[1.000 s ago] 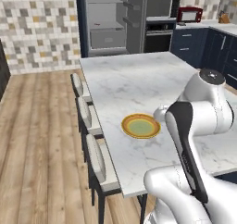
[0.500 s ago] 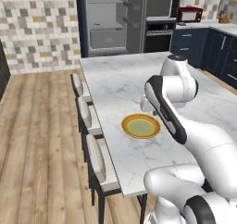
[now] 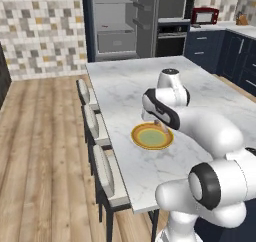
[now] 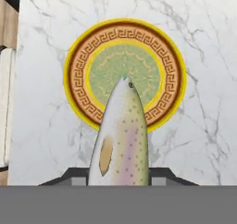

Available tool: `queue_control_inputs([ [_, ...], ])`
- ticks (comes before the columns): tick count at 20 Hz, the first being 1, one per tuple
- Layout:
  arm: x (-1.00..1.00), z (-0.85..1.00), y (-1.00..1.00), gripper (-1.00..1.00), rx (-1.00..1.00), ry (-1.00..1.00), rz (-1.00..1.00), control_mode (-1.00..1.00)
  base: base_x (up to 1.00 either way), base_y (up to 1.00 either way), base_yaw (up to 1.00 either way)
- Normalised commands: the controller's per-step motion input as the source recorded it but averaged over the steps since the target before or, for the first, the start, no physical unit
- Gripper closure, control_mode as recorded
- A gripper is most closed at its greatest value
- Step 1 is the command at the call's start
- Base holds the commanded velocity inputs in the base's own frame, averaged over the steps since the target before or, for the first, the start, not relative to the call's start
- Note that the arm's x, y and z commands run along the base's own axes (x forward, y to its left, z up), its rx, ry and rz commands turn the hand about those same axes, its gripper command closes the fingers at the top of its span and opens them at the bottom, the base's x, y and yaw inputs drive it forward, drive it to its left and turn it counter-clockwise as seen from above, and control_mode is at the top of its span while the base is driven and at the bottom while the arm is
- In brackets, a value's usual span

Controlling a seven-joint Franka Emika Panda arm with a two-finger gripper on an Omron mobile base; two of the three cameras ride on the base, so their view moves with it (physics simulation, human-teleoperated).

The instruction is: Take the fish from the fridge and place it on the digital scale on the counter by the fridge. Wait a few seconds for a reading, then move it to the plate on the dining counter.

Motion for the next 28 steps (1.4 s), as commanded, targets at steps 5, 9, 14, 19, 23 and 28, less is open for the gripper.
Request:
queue_control_inputs([
  [5, 0.68, -0.59, 0.0, 1.0, 0.0, 0.16, 0.0, -1.0, 0.0, 0.0, 0.0],
  [9, 0.34, -0.65, 0.0, 1.0, 0.0, 0.17, 0.0, -1.0, 0.0, 0.0, 0.0],
  [14, 0.01, -0.32, 0.0, 1.0, 0.0, 0.05, 0.0, -1.0, 0.0, 0.0, 0.0],
  [19, 0.04, -0.6, 0.0, 1.0, 0.0, 0.05, 0.0, -1.0, 0.0, 0.0, 0.0],
  [23, 0.07, -0.29, 0.0, 1.0, 0.0, 0.0, 0.0, -1.0, 0.0, 0.0, 0.0],
  [28, 0.24, -0.02, 0.0, 1.0, 0.0, -0.04, 0.0, -1.0, 0.0, 0.0, 0.0],
])
